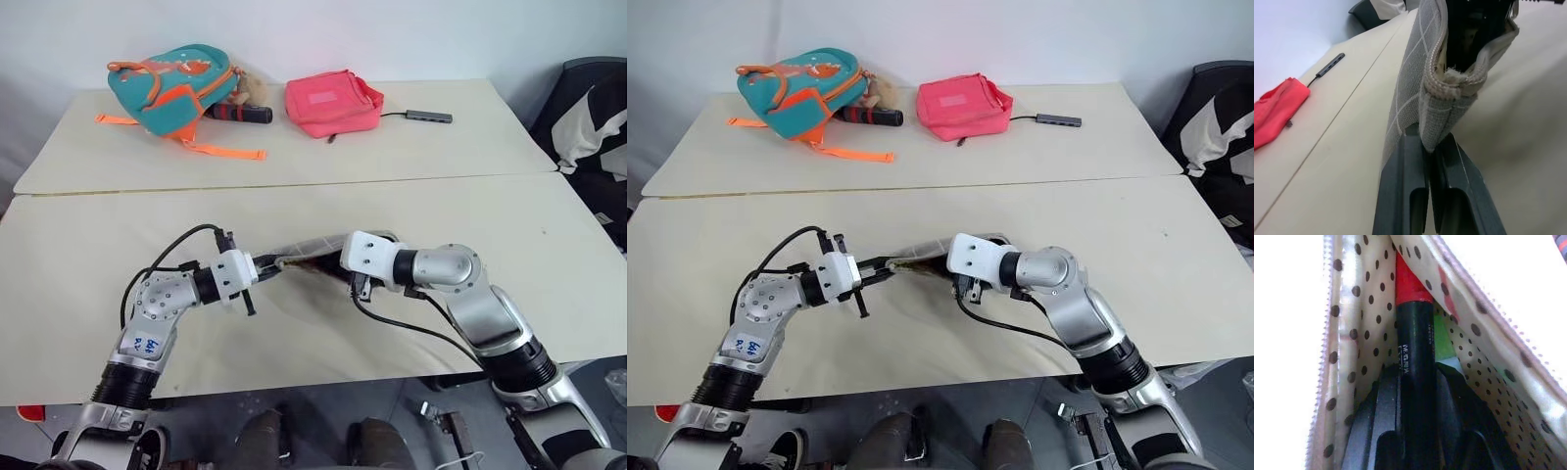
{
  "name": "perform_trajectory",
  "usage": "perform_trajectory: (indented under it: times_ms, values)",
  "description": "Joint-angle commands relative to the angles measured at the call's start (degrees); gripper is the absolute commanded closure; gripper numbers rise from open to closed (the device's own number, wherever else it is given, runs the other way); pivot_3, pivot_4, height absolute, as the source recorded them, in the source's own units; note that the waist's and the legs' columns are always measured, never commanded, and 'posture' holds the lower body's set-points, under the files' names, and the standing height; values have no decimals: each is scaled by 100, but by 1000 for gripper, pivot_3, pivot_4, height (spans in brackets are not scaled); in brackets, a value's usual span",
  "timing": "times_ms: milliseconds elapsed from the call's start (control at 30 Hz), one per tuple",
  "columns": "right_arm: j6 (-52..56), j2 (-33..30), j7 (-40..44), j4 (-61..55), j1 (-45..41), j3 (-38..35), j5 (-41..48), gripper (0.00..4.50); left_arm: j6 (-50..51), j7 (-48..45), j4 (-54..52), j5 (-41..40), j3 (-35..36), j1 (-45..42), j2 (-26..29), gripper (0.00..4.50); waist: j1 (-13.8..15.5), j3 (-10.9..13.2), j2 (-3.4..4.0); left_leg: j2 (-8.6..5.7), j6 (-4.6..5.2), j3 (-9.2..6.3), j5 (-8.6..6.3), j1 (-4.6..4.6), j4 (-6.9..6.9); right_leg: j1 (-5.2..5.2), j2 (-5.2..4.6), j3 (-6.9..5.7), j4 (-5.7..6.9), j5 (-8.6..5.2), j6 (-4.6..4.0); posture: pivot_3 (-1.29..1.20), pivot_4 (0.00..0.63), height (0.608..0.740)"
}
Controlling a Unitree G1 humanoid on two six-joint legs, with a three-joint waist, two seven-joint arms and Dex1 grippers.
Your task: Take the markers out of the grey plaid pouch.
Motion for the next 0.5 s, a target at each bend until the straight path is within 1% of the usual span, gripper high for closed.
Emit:
perform_trajectory:
  times_ms: [33, 67, 133, 233, 333, 433, 500]
  values:
    - [-581, -319, -55, -321, -276, -81, -194, 3907, 182, 105, 126, 191, -16, 78, 7, 4500, 1, 1, -1, 0, 0, 1, 0, 0, 0, 0, 0, 0, 0, 0, 0, 0, 150, 740]
    - [-731, -336, -116, -260, -300, -111, -188, 3907, 166, 137, 141, 238, -5, 56, 19, 4500, 3, 1, -2, 0, 0, 1, 0, 0, 0, 0, 0, 0, -1, 0, 0, 0, 150, 740]
    - [-650, -124, -166, -274, -288, -344, 201, 3907, 156, 242, 202, 305, 49, 9, 35, 4500, 3, 1, -2, 0, 0, 1, 0, 0, 3, -1, -2, 0, -5, 0, 0, 0, 150, 740]
    - [-1010, -494, 166, -264, -208, -155, 85, 3907, 70, 317, 367, 384, 108, -24, 103, 4500, 8, 1, -2, 0, 0, 1, 0, 0, 4, 0, -1, -1, -5, 0, 0, 0, 150, 740]
    - [-1118, -641, 156, -165, -299, -95, -113, 3907, 64, 327, 412, 346, 162, -45, 87, 4500, 4, 2, -3, 0, 1, 1, 0, 0, 4, 0, 0, -2, -5, 0, 0, 0, 150, 740]
    - [-718, -613, 15, -63, -428, 54, -453, 3907, 195, 194, 193, 42, 130, -18, -50, 4500, 0, 2, -3, 0, 0, 1, 0, -1, 4, -2, -2, -1, -5, 0, 0, 0, 150, 740]
    - [-249, -398, -102, -66, -415, 145, -476, 3907, 412, 93, -26, -223, 83, 48, -176, 4500, -1, 2, -3, 1, 0, 0, 0, 0, 5, -1, -3, 0, -3, 0, 0, 0, 150, 740]
